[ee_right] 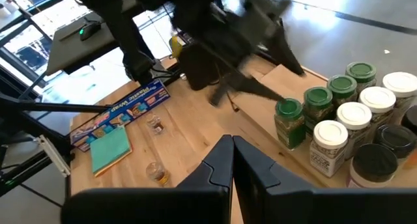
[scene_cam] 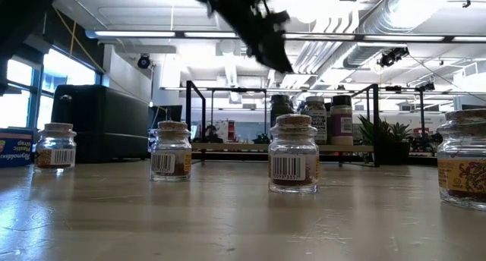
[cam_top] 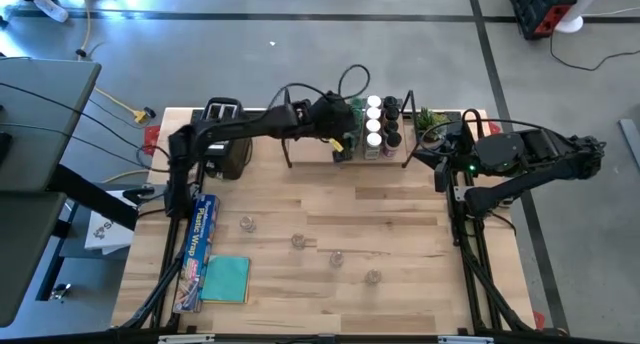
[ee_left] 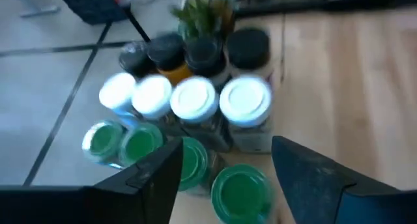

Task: Shelf spices
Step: Put the green spice bottle on the shelf and align with the other green spice bottles

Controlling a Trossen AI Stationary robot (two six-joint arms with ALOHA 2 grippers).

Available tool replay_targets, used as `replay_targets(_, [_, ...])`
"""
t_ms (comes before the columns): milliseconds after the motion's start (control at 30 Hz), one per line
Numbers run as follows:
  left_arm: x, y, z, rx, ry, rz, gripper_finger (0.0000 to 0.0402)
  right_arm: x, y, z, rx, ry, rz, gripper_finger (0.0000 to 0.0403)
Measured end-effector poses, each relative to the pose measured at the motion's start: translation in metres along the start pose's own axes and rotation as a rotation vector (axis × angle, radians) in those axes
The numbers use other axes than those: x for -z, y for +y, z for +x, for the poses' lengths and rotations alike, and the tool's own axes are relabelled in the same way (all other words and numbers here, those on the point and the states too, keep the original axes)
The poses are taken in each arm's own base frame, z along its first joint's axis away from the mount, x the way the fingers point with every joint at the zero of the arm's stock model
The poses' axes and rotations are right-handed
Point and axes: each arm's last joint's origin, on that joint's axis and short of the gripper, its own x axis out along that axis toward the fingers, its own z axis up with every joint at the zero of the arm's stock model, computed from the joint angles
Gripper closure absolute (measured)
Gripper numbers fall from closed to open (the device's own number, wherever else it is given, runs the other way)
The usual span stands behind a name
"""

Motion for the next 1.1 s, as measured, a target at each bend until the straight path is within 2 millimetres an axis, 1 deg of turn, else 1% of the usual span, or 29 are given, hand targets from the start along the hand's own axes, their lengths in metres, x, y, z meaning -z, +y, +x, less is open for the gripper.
replay_targets(33, [-0.003, 0.001, -0.010, 0.003, -0.003, -0.018, 0.0172, 0.000, 0.000, 0.000, 0.003, 0.000, -0.006, 0.0399])
replay_targets(100, [-0.001, 0.001, -0.021, 0.042, 0.038, -0.054, 0.0176, 0.000, 0.000, 0.000, 0.009, -0.004, -0.019, 0.0399])
replay_targets(133, [0.002, 0.000, -0.023, 0.066, 0.075, -0.072, 0.0179, 0.000, 0.000, 0.000, 0.010, -0.005, -0.019, 0.0399])
replay_targets(233, [0.019, -0.002, -0.023, 0.129, 0.230, -0.116, 0.0194, 0.000, -0.001, 0.000, 0.016, -0.007, -0.019, 0.0399])
replay_targets(367, [0.047, -0.004, -0.012, 0.148, 0.350, -0.169, 0.0228, 0.000, -0.001, 0.000, 0.022, -0.010, -0.020, 0.0399])
replay_targets(467, [0.068, -0.008, 0.002, 0.108, 0.403, -0.211, 0.0262, 0.000, -0.001, 0.000, 0.022, -0.009, -0.021, 0.0399])
replay_targets(600, [0.086, -0.006, 0.012, 0.047, 0.409, -0.316, 0.0307, 0.000, -0.001, 0.000, 0.022, -0.009, -0.019, 0.0399])
replay_targets(667, [0.092, -0.006, 0.018, 0.031, 0.381, -0.362, 0.0327, 0.000, -0.001, 0.000, 0.022, -0.009, -0.018, 0.0399])
replay_targets(733, [0.093, -0.007, 0.022, 0.022, 0.333, -0.392, 0.0344, 0.000, -0.001, 0.000, 0.022, -0.009, -0.018, 0.0399])
replay_targets(867, [0.087, -0.009, 0.028, 0.022, 0.205, -0.432, 0.0371, 0.000, -0.001, 0.000, 0.022, -0.009, -0.017, 0.0399])
replay_targets(1100, [0.077, -0.009, 0.030, 0.016, 0.095, -0.465, 0.0397, 0.000, -0.001, 0.000, 0.022, -0.009, -0.018, 0.0399])
